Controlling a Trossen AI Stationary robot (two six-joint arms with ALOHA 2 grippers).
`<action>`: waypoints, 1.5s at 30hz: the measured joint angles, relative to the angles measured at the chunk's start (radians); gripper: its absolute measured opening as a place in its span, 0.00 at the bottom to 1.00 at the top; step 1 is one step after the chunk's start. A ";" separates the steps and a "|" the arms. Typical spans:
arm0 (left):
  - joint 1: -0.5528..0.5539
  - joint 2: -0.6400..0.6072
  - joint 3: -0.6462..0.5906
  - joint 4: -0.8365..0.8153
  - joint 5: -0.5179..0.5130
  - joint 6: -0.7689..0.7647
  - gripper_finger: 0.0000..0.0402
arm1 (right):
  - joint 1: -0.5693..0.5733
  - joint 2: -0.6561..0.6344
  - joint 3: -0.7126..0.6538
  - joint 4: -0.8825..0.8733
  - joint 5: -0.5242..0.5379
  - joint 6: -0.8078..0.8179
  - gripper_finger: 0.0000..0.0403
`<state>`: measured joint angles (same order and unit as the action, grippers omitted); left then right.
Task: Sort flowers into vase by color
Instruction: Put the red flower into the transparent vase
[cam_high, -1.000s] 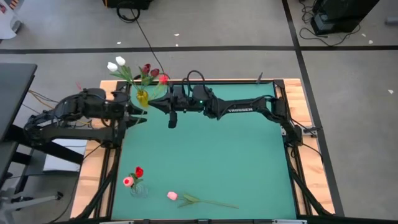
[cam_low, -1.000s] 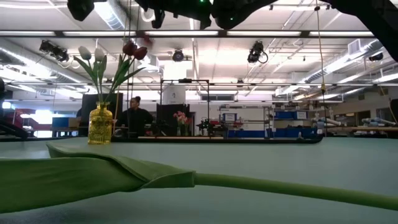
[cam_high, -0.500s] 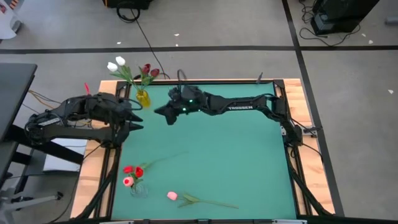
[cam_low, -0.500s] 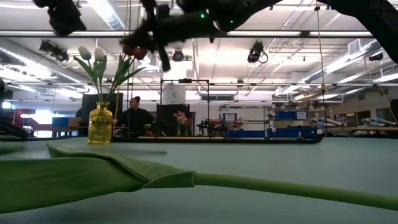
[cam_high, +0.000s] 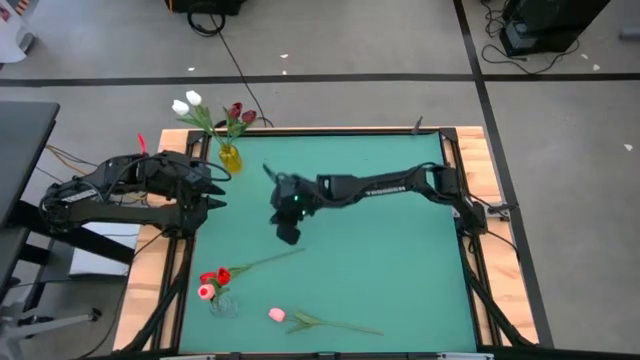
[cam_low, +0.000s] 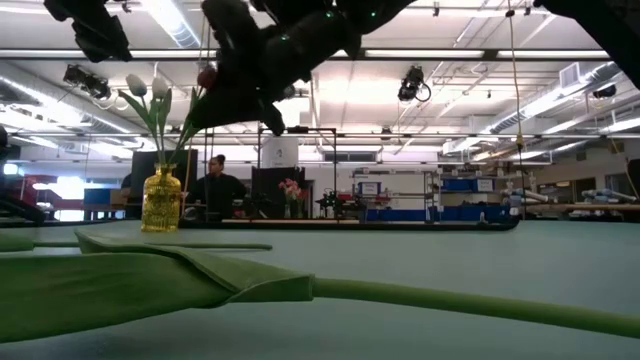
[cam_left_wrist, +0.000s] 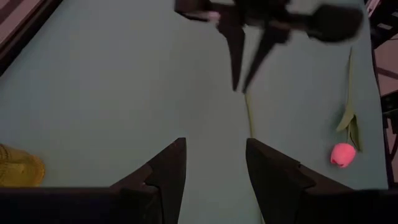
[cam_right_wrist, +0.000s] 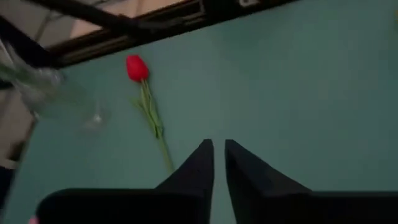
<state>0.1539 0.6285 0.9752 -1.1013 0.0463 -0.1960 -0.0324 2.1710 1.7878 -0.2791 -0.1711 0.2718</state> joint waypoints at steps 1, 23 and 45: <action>0.000 0.000 0.000 0.001 0.000 0.001 0.43 | 0.013 0.004 0.000 0.008 0.024 -0.022 0.14; 0.000 0.000 0.000 -0.044 -0.008 -0.158 0.43 | 0.131 0.437 0.337 0.148 -0.045 -0.229 0.36; 0.000 0.000 0.000 -0.053 -0.048 -0.176 0.43 | 0.107 0.440 0.409 -0.088 -0.037 0.105 0.02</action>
<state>0.1539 0.6285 0.9749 -1.1547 -0.0019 -0.3721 0.0746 2.6111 2.1971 -0.3668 -0.2083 0.3771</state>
